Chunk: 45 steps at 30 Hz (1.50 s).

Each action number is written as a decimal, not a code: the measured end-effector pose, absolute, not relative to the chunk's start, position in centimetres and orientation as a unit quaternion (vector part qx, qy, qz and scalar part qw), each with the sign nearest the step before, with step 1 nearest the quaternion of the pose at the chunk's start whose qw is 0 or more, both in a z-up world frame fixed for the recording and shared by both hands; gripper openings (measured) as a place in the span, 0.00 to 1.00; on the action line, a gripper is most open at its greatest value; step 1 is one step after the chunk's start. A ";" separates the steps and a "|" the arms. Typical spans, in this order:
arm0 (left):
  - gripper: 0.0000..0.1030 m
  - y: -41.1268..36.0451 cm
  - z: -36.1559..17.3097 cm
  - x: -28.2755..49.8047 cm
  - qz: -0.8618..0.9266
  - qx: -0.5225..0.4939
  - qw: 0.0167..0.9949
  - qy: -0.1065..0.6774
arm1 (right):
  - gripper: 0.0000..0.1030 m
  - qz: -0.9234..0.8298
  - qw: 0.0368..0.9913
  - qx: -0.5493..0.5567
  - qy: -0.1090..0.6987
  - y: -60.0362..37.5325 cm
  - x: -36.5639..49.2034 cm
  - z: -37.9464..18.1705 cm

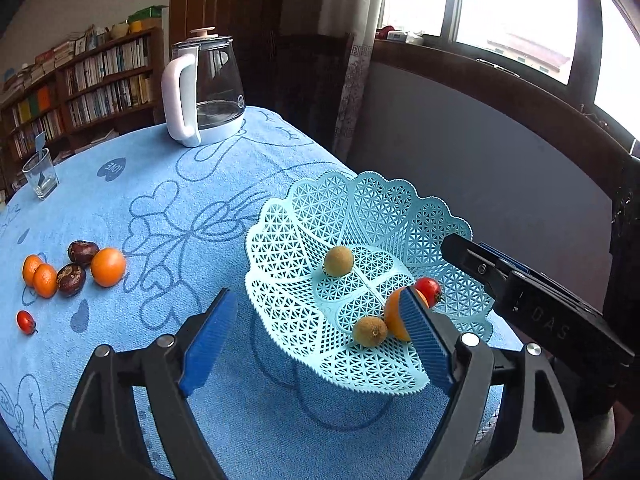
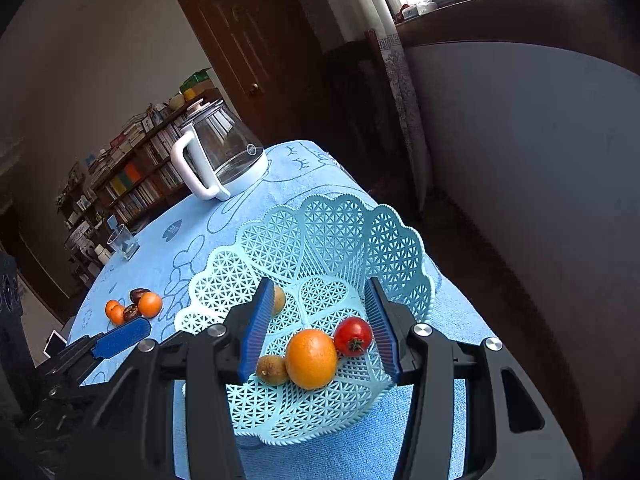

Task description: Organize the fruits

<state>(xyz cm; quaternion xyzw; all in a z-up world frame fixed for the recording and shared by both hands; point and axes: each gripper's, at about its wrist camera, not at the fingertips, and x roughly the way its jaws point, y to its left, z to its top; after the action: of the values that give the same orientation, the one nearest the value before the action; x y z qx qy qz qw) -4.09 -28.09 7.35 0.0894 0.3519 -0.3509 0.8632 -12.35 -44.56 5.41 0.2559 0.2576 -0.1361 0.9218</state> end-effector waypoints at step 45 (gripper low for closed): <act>0.95 -19.7 8.9 -1.2 -0.217 0.045 0.921 0.321 | 0.81 -0.102 0.930 0.245 0.255 -40.8 -10.5 6.2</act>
<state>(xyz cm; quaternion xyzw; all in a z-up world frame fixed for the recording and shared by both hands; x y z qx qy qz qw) -1.19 -19.71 8.88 0.0448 0.3214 -0.2174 0.9205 -10.46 -40.84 6.18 0.2446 0.2550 -0.1017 0.9300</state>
